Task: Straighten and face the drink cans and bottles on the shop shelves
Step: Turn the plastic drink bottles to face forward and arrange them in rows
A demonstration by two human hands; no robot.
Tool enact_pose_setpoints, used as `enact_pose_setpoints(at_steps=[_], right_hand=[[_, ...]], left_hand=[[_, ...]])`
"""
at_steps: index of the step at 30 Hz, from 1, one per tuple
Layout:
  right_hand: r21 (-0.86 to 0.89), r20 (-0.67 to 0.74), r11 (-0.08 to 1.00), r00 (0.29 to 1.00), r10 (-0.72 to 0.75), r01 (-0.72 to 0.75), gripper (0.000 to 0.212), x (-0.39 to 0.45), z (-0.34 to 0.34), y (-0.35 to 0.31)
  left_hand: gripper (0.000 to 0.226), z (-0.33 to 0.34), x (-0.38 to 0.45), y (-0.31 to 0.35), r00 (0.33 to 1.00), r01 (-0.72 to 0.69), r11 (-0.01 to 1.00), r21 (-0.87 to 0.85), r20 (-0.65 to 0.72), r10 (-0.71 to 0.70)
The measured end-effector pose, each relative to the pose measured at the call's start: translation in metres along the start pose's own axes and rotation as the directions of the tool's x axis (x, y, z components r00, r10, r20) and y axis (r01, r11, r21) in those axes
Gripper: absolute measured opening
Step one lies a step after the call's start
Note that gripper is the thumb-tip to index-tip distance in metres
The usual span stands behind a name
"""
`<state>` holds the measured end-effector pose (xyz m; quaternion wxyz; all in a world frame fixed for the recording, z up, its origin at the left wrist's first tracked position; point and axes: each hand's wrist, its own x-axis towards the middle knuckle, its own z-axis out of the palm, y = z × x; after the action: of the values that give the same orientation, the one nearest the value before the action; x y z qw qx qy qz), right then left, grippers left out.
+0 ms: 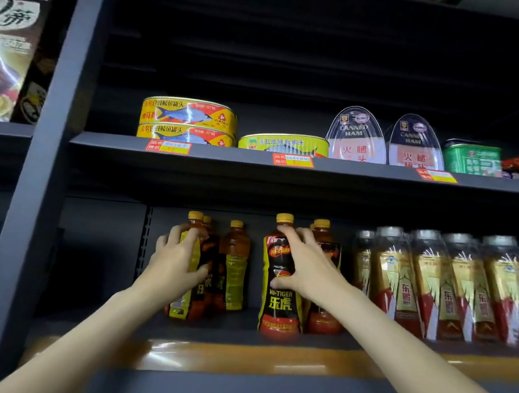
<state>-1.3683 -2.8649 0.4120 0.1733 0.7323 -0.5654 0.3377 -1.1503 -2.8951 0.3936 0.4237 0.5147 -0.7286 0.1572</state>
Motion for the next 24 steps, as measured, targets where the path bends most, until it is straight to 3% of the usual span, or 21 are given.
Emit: enact_pose_setpoints(at_steps=[8,13,16,19,21,22,24], right_hand=[[-0.375,0.068,0.926,0.996,0.056,-0.026,0.09,0.044,0.031,-0.004],[-0.528,0.089,0.84,0.976,0.201,-0.125,0.079,0.073,0.053,-0.007],[-0.629,0.033,0.772,0.988,0.149,-0.096,0.068,0.084,0.056,-0.018],[-0.457,-0.031,0.889,0.999,-0.036,0.018,0.074,0.097,0.062,-0.03],[-0.08,0.122,0.997,0.992,-0.008,0.018,0.091,0.114,0.067,-0.035],[0.071,0.216,0.997,0.976,0.002,-0.017,0.099,0.123,0.072,-0.036],[0.149,0.322,0.987,0.947,0.011,-0.062,0.106,0.135,0.084,-0.037]], left_hand=[[0.089,0.02,0.01,-0.019,0.984,0.135,0.987,-0.092,0.131,-0.122],[0.085,0.023,0.011,-0.027,0.977,0.147,0.976,-0.16,0.175,-0.118],[0.082,0.023,0.011,-0.027,0.981,0.13,0.976,-0.173,0.163,-0.102],[0.081,0.024,0.011,-0.028,0.98,0.133,0.97,-0.203,0.17,-0.099],[0.082,0.024,0.012,-0.028,0.982,0.131,0.969,-0.209,0.165,-0.097],[0.082,0.024,0.012,-0.03,0.981,0.13,0.97,-0.205,0.166,-0.096],[0.082,0.026,0.012,-0.031,0.981,0.124,0.973,-0.194,0.173,-0.09]])
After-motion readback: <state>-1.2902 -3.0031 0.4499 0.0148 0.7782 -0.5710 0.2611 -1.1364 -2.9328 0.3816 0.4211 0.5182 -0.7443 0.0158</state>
